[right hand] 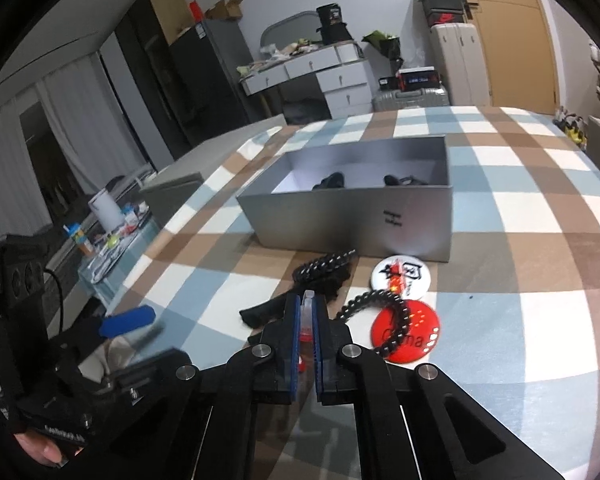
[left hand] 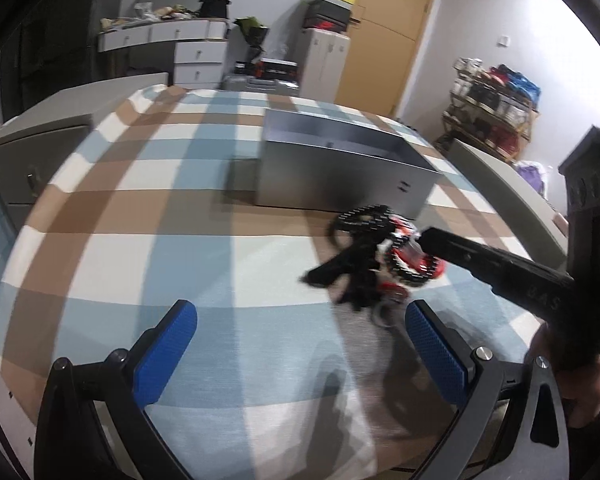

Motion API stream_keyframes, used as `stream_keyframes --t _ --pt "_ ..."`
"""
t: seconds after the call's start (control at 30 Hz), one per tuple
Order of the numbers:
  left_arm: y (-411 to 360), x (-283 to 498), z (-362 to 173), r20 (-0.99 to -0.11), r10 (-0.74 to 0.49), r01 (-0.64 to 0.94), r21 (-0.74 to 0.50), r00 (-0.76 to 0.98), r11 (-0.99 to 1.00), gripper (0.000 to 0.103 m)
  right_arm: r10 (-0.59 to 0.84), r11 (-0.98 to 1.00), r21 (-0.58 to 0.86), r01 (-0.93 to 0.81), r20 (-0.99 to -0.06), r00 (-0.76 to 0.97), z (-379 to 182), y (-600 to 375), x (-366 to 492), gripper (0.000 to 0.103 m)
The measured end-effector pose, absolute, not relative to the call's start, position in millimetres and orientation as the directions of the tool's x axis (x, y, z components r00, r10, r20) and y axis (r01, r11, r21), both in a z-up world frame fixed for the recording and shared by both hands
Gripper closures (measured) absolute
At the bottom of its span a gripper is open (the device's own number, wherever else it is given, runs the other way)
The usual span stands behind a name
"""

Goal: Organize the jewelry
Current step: 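Grasp the clear ring with red top using the left gripper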

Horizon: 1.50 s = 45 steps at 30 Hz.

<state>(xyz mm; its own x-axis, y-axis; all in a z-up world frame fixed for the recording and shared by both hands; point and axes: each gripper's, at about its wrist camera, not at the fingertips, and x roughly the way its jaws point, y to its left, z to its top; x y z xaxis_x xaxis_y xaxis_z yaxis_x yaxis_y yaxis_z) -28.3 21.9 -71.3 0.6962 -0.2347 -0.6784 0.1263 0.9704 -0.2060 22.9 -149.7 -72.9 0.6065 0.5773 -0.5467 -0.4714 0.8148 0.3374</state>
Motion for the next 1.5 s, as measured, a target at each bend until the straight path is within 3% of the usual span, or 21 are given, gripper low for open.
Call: stream_keyframes --t 0.4,0.57,0.77,1.0,1.07,1.3,1.37,1.5 --pt "-20 -6 -74 -0.737 -0.360 0.234 -0.274 0.571 0.933 0.006 0.571 0.821 0.356 -0.446 -0.482 0.665 -62 -190 5 0.098" --pt "-22 -2 -78 -0.764 -0.364 0.208 -0.299 0.533 0.931 0.043 0.564 0.826 0.342 -0.449 -0.473 0.677 -62 -195 0 0.098" --pt "-22 -1 -78 -0.777 -0.388 0.197 -0.334 0.496 0.922 0.067 0.574 0.817 0.365 -0.447 -0.443 0.689 -63 -202 -3 0.098" --pt "-30 -1 -77 -0.809 -0.323 0.204 -0.254 0.491 0.945 0.070 0.577 0.814 0.372 -0.446 -0.426 0.697 -63 -205 -6 0.098" --pt "-34 -1 -77 -0.820 -0.292 0.210 -0.213 0.493 0.954 0.079 0.575 0.815 0.369 -0.446 -0.423 0.701 -63 -206 -7 0.098" --pt "-44 -4 -77 -0.836 -0.244 0.233 -0.144 0.491 0.962 0.083 0.564 0.822 0.368 -0.435 -0.419 0.712 -61 -211 -10 0.098" --pt "-43 -5 -78 -0.839 -0.251 0.237 -0.150 0.483 0.960 0.090 0.561 0.824 0.367 -0.432 -0.420 0.713 -60 -212 -10 0.098" --pt "-39 -9 -77 -0.831 -0.285 0.246 -0.184 0.478 0.952 0.090 0.556 0.827 0.368 -0.425 -0.424 0.715 -58 -212 -11 0.098"
